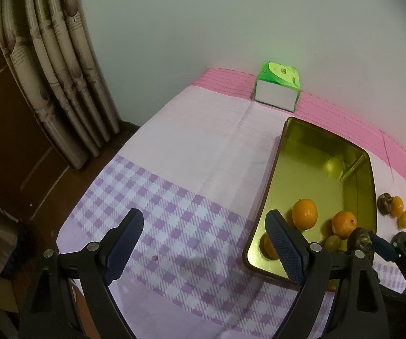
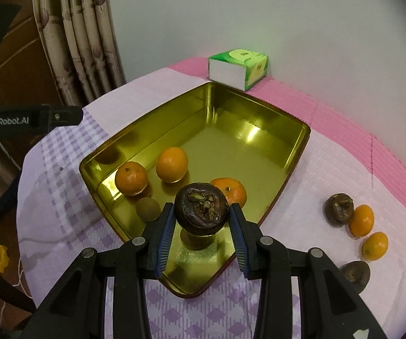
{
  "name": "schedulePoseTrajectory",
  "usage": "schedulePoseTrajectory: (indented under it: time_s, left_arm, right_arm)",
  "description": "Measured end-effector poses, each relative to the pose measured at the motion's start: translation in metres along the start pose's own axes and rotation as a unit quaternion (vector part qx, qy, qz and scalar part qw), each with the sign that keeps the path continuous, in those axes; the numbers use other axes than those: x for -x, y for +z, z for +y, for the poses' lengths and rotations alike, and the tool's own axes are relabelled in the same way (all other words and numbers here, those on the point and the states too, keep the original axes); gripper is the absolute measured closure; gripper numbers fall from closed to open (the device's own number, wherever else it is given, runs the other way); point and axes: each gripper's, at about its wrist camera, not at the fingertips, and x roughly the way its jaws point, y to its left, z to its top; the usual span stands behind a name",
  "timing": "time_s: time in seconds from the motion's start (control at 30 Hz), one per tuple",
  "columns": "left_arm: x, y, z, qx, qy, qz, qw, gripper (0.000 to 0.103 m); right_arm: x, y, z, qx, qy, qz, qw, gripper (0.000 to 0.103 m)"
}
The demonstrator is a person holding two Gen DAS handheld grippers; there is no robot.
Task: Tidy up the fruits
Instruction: 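Carry the dark brown fruit into the tin tray and open the right gripper, then grasp the large yellow-orange fruit from the pile with the right gripper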
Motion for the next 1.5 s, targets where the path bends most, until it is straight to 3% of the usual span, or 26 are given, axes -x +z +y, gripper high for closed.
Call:
schedulePoseTrajectory:
  time_s: [0.8,1.13,1.5]
  left_arm:
    - [-0.001,-0.001,-0.008,-0.012,-0.004,0.004,0.9999,0.015]
    - [-0.001,-0.001,-0.010,-0.020,-0.006,0.004,0.9998,0.015]
    - [0.000,-0.002,-0.011,-0.025,-0.004,0.003,0.9997,0.014]
  right_arm:
    - [-0.006,-0.005,0.005,0.009,0.004,0.011,1.000,0.066]
    - [0.009,-0.001,-0.002,-0.007,0.008,-0.011,1.000,0.065]
    - [0.043,-0.012,-0.056,-0.062,-0.039,-0.037,0.997,0.064]
